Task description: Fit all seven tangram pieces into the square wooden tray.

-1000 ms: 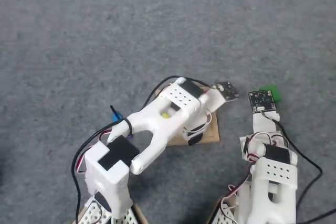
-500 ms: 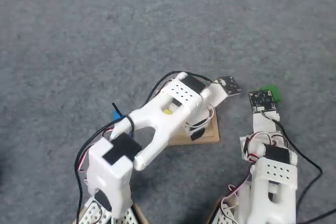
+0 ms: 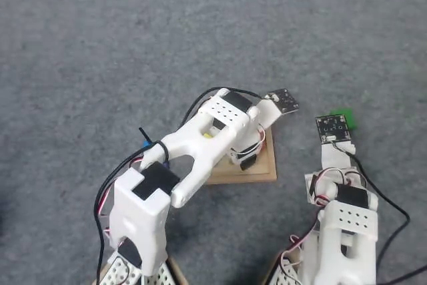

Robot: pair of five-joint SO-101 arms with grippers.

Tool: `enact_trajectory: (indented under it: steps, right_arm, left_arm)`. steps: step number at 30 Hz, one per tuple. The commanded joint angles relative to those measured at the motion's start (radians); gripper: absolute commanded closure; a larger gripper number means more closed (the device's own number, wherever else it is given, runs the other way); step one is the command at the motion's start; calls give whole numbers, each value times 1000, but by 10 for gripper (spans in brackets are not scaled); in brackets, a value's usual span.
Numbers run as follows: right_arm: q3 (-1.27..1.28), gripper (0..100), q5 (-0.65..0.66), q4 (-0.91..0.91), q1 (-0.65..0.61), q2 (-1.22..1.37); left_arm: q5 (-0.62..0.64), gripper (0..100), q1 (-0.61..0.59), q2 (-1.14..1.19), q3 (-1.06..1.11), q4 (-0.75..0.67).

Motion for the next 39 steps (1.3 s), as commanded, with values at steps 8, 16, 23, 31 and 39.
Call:
enact_trajectory:
  steps: [8, 16, 23, 31, 39]
  right_arm:
    - [-44, 805, 15, 2, 8, -18]
    - [-44, 805, 15, 2, 8, -18]
    - [-44, 805, 14, 2, 8, -18]
    - [-44, 805, 12, 2, 8, -19]
    - [-44, 805, 12, 2, 8, -19]
  left_arm:
    - [41, 987, -87, 8, -228, 110]
    - [126, 987, -84, 8, -357, 213]
    - [305, 987, -41, 9, -358, 221]
    - [548, 987, 46, 9, -358, 213]
    - [589, 935, 20, 34, -361, 213]
